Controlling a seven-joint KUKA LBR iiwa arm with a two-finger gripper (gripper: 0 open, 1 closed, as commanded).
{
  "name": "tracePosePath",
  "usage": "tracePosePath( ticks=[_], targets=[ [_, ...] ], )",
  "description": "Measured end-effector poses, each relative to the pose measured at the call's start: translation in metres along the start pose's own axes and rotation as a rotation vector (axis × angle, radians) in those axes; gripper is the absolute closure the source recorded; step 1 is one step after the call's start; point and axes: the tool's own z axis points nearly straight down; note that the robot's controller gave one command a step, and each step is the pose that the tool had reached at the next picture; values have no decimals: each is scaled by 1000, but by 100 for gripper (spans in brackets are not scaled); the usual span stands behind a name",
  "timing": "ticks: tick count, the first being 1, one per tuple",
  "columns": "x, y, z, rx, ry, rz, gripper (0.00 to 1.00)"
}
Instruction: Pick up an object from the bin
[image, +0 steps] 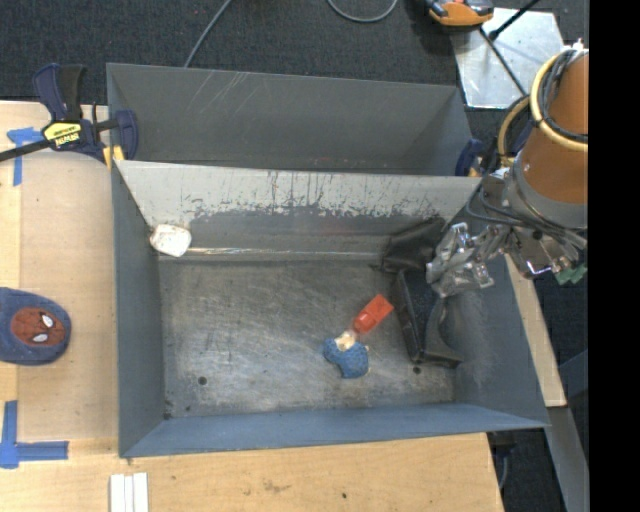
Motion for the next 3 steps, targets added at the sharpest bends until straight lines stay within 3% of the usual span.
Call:
tracePosePath(
  ticks=[1,2,3],
  targets=[
    [1,1,4,-4,8,1,0],
    [-3,17,136,-7,17,114,0],
    [-55,-8,239,-2,4,65,0]
  ],
)
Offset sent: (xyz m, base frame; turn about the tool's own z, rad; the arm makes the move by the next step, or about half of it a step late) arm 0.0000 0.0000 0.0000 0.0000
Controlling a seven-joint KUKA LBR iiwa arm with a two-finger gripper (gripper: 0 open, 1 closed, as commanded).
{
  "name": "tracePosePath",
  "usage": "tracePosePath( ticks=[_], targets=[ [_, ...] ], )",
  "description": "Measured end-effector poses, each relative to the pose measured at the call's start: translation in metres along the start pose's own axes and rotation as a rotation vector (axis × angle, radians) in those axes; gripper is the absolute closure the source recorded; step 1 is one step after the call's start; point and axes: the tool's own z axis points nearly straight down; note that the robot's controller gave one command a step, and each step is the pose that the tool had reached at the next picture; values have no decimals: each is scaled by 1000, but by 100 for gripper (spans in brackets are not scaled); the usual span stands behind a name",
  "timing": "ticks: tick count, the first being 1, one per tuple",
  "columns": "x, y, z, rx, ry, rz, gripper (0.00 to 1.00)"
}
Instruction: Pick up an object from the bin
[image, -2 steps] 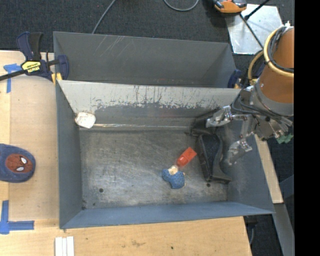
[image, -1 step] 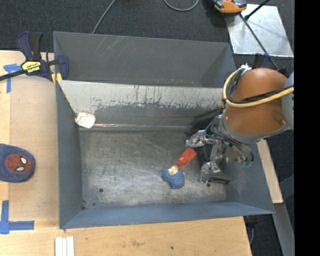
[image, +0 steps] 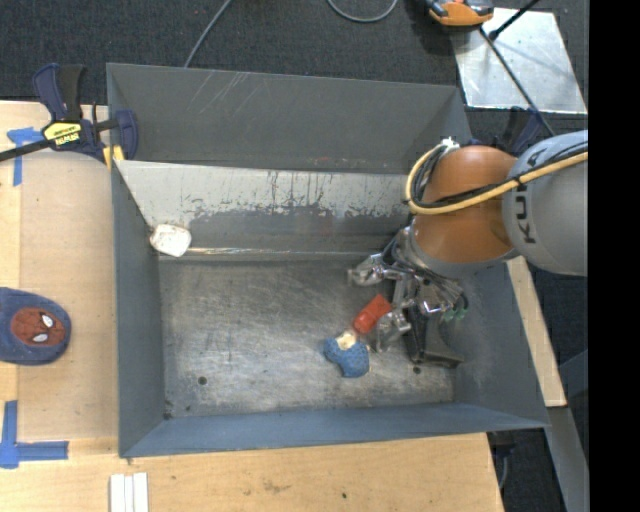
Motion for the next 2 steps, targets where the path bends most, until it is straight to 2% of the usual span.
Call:
tracePosePath(
  ticks=[1,2],
  targets=[
    [-4,-1,-6,3,-14,2,100],
    [0,-51,-184,3,-2,-341,100]
  ],
)
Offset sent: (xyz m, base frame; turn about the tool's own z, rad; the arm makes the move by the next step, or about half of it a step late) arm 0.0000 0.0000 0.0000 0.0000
